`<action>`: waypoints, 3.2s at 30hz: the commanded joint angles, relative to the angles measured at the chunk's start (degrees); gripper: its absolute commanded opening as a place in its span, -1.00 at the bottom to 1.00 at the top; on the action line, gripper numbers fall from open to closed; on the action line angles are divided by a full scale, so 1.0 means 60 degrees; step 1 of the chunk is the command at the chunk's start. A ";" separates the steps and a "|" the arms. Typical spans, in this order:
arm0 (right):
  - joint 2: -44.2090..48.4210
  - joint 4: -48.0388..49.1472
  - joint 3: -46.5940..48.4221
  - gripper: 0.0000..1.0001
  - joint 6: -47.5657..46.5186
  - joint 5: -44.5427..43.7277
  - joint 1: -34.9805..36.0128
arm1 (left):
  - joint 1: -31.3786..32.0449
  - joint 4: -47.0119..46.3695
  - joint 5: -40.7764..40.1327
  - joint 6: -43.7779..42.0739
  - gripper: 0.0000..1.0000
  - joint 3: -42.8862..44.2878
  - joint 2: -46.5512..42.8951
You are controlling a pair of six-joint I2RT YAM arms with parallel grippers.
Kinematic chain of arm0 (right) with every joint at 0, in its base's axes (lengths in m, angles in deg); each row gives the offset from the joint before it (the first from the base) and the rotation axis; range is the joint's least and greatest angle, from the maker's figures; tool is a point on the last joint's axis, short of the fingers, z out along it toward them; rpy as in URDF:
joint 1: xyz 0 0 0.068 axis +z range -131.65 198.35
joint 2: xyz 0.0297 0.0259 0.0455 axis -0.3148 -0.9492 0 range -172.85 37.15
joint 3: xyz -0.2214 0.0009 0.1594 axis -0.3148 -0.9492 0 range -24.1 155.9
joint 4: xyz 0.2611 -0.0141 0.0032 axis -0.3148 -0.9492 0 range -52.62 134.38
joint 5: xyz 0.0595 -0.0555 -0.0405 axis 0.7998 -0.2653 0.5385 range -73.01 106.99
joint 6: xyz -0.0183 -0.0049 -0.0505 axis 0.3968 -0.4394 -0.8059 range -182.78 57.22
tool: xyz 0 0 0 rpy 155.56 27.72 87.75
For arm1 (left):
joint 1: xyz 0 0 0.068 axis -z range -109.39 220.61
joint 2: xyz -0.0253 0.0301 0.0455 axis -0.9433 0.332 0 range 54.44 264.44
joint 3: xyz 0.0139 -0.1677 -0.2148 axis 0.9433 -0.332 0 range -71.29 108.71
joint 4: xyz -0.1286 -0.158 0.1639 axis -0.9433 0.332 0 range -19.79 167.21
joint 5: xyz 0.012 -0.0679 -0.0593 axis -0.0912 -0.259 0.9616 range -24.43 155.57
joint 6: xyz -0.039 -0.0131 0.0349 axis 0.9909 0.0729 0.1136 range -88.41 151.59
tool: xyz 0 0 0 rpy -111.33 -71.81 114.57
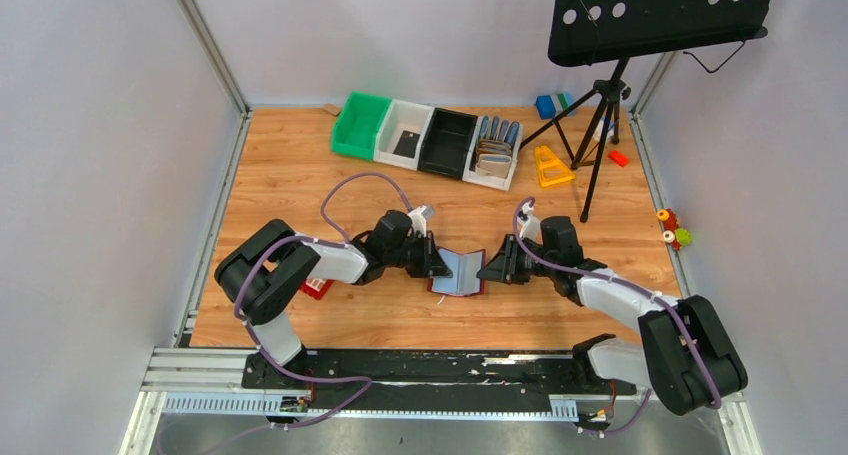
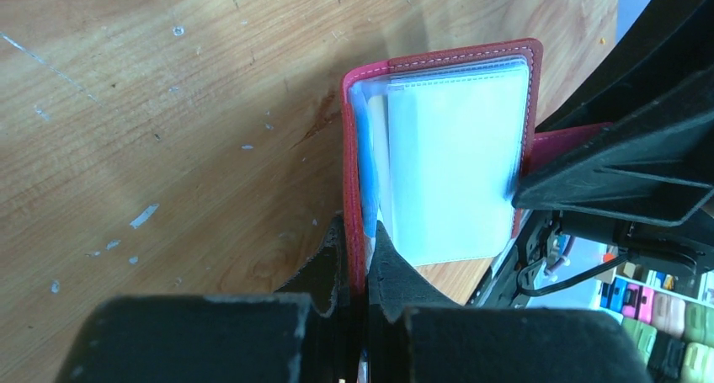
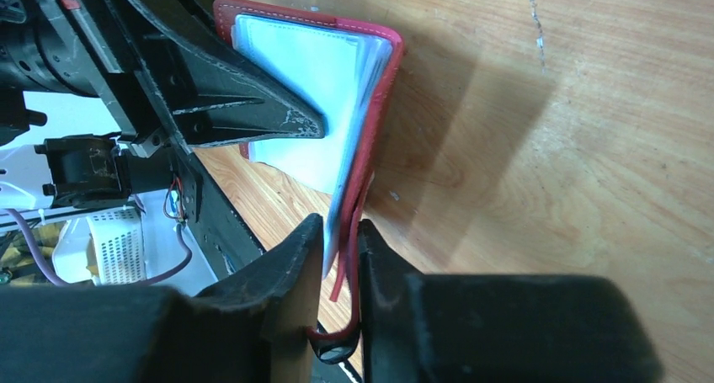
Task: Take the credit cards out of the card holder
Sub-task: Remove the credit card from the card holder.
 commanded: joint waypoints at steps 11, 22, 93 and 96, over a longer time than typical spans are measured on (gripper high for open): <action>0.0707 0.0022 0.0001 -0.71 -0.0182 0.0269 -0.0020 | 0.0108 0.0242 -0.0236 -0.0349 -1.00 0.0468 0.0133; 0.0193 0.0110 0.0110 -0.57 -0.0237 0.0372 -0.0021 | 0.0202 0.0474 -0.0268 -0.0376 -1.00 0.0626 -0.0040; -0.0595 -0.0506 0.1148 -0.87 -0.0082 -0.0219 0.0932 | 0.0578 0.1022 -0.0468 -0.0602 0.60 0.0783 -0.0016; -0.0493 -0.0520 0.1140 -0.86 0.0017 -0.0102 0.0915 | 0.0578 0.1139 -0.0613 -0.0630 0.44 0.0889 0.0140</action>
